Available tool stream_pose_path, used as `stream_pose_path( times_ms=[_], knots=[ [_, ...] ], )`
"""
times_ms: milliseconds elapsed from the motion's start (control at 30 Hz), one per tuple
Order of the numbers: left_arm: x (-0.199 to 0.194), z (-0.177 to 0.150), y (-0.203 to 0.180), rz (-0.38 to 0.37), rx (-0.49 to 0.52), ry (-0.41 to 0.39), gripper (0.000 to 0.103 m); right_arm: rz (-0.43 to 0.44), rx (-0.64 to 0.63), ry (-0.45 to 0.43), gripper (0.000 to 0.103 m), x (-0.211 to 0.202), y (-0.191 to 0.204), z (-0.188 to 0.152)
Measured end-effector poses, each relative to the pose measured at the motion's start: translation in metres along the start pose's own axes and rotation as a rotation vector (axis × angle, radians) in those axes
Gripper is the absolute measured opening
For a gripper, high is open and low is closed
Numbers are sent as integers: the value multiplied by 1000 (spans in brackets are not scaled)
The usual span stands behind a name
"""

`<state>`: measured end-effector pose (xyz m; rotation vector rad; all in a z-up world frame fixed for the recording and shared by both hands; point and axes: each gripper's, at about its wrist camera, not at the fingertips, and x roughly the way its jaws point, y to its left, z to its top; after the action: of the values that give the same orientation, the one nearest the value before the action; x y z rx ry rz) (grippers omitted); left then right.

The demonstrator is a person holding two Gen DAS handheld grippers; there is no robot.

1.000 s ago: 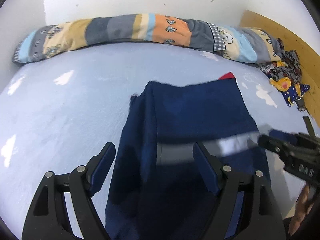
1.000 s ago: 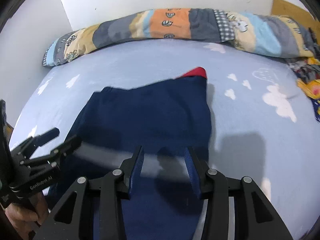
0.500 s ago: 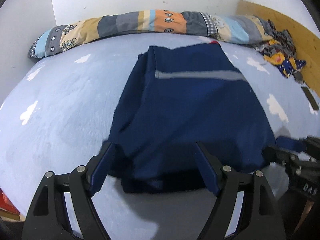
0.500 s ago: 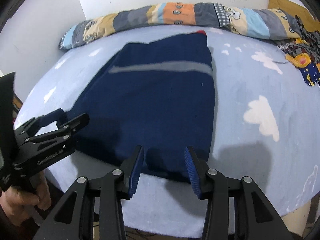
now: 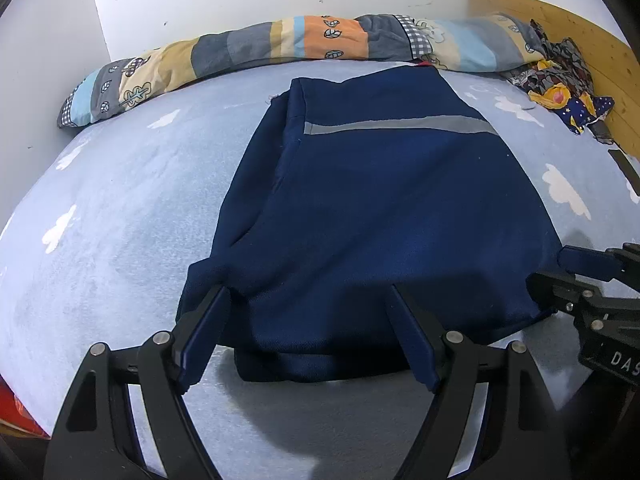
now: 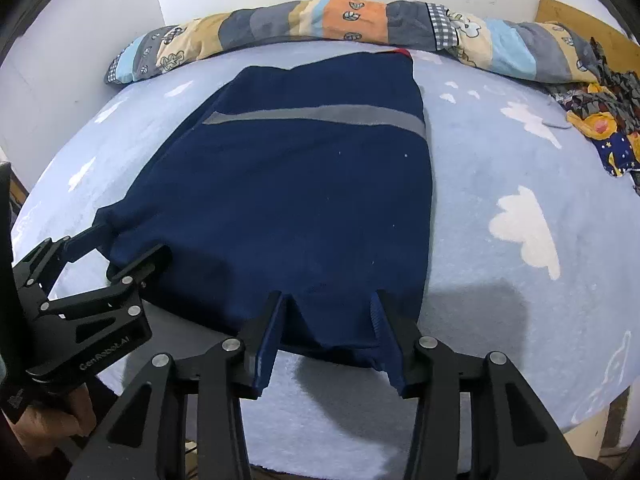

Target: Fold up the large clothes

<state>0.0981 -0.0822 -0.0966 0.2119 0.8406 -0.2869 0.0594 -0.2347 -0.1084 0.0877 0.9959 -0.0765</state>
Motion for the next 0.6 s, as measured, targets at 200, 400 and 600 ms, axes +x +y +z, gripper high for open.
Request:
stream_pose_path(
  times_ms=[200, 400, 600],
  knots=[
    [1, -1, -2, 7, 10, -3, 81, -14, -22, 10, 50, 7, 5, -3],
    [2, -2, -3, 10, 25, -7, 81, 2, -1, 23, 50, 14, 3, -4],
    [1, -2, -2, 6, 22, -9, 82, 0, -17, 10, 52, 12, 6, -6]
  ],
)
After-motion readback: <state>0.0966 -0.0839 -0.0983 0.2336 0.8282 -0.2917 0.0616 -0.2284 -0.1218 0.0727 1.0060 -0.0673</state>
